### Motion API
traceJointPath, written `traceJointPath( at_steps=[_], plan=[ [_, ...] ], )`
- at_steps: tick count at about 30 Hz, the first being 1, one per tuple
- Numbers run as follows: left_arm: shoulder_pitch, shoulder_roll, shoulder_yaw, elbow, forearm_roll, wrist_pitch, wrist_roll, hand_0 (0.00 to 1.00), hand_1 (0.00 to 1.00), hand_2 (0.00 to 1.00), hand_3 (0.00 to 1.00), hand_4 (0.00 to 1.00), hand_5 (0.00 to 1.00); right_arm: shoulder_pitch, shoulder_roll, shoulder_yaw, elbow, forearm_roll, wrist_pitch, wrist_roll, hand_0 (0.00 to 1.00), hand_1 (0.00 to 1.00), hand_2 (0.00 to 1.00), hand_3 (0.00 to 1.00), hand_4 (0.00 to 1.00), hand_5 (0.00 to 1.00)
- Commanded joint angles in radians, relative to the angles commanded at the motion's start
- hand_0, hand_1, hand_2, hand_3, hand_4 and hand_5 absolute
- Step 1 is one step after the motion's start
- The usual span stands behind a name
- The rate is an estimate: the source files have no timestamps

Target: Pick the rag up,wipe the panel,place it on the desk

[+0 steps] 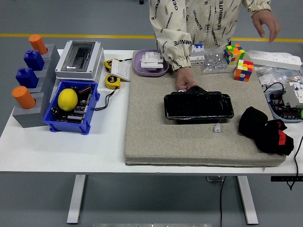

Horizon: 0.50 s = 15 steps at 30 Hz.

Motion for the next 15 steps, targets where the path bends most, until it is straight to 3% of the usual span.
traceJointPath(
  at_steps=[1, 10, 15],
  plan=[
    [0.000, 0.000, 0.001, 0.000, 0.000, 0.000, 0.000, 0.652, 0.663, 0.695, 0.579, 0.681, 0.447, 0.003, 0.001, 0.000, -0.013, 0.045, -0.003, 0.003, 0.998, 0.947, 0.951, 0.957, 0.998, 0.998],
    [0.000, -0.003, -0.006, 0.001, 0.002, 0.000, 0.000, 0.652, 0.662, 0.695, 0.580, 0.681, 0.448, 0.012, 0.018, 0.015, -0.087, 0.424, 0.016, 0.016, 0.998, 0.924, 0.935, 0.934, 0.998, 0.998],
    [-0.003, -0.003, -0.005, -0.001, 0.001, 0.000, 0.000, 0.651, 0.661, 0.695, 0.580, 0.680, 0.447, 0.018, 0.028, 0.033, -0.114, 0.497, 0.033, 0.017, 0.971, 0.899, 0.912, 0.902, 0.998, 0.998]
  ],
)
